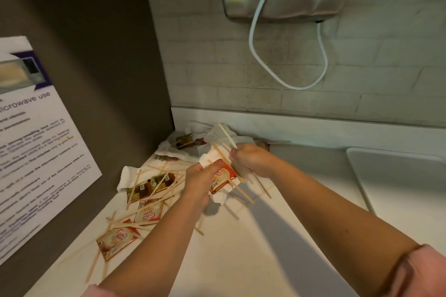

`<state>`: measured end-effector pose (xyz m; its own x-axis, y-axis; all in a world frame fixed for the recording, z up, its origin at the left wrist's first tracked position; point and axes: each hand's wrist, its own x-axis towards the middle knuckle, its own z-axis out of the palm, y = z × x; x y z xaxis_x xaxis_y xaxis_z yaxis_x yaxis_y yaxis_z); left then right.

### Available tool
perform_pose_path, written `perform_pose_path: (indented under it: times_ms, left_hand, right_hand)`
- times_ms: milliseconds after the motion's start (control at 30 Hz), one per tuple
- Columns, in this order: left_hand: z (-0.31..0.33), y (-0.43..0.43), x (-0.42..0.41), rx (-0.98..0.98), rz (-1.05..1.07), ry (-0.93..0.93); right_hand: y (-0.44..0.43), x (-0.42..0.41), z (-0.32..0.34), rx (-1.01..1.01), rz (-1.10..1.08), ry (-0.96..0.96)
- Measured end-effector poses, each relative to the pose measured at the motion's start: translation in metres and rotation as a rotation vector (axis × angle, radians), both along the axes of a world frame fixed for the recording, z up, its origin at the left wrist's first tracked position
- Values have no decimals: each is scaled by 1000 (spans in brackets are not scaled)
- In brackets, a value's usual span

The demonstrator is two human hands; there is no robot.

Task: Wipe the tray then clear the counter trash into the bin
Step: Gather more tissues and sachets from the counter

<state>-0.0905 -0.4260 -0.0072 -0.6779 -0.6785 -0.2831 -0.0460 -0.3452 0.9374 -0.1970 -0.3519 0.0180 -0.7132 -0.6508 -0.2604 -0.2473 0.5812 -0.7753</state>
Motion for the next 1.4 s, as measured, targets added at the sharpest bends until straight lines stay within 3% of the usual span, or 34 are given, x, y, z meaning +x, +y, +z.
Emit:
perform_pose_path:
  times_ms: [100,267,467,900,1400]
  left_hand:
    - [-2,11,12,-9,-18,-11]
    - [-4,25,28,16,-78,-33]
    - [-2,45,61,13,-158,-35]
    - [-10,123,169,12,-382,15]
    - [-27,287,209,30,-728,-4]
  right_hand:
    - [12,12,-3,-19,12,-67]
    - [31,42,-7,-7,87,69]
    - [58,86,-8,-1,77,47]
    - [150,221,-12,27,-131,178]
    - [331,290,-22,73,-410,45]
